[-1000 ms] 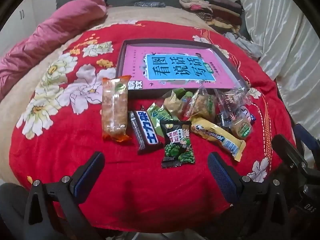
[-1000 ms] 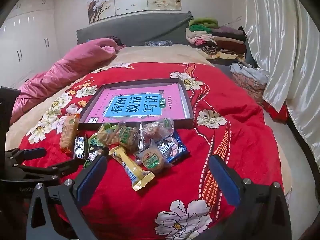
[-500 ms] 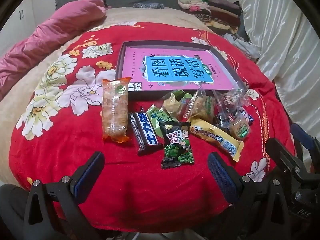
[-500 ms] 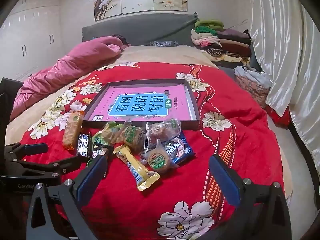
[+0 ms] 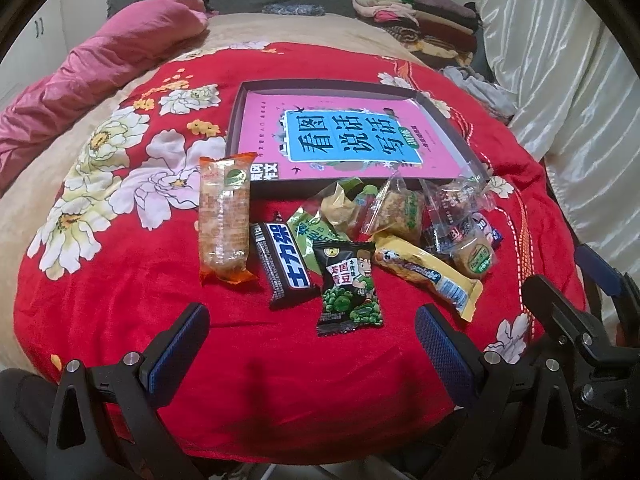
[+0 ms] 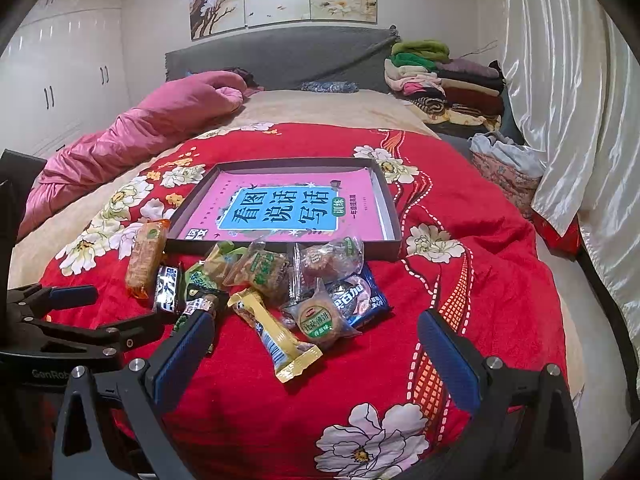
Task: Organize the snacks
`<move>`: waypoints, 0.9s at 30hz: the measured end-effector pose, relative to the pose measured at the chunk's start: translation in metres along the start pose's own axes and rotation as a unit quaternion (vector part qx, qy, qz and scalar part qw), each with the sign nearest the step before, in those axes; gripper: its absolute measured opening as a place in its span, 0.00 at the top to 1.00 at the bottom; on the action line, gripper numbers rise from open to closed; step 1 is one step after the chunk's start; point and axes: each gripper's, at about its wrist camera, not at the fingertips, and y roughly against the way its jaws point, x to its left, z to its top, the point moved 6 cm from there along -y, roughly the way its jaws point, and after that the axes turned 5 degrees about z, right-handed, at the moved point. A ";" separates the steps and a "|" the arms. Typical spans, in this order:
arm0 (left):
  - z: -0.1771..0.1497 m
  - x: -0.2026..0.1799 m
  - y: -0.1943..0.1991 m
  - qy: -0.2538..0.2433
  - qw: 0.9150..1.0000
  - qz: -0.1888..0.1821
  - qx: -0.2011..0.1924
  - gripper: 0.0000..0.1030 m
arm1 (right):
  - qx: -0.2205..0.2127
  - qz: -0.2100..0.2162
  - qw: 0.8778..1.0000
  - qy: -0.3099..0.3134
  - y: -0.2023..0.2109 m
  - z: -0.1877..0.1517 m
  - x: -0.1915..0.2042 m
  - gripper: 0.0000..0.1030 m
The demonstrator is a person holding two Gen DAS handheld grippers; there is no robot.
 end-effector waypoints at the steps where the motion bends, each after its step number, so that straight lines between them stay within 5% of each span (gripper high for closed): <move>1: 0.000 0.000 0.000 0.000 1.000 -0.001 0.000 0.01 | 0.000 0.000 1.000 0.000 0.000 0.000 0.000 0.00; 27: 0.000 0.000 0.000 0.001 1.000 -0.003 0.000 0.01 | 0.001 -0.001 1.000 0.002 -0.001 0.001 0.001 0.00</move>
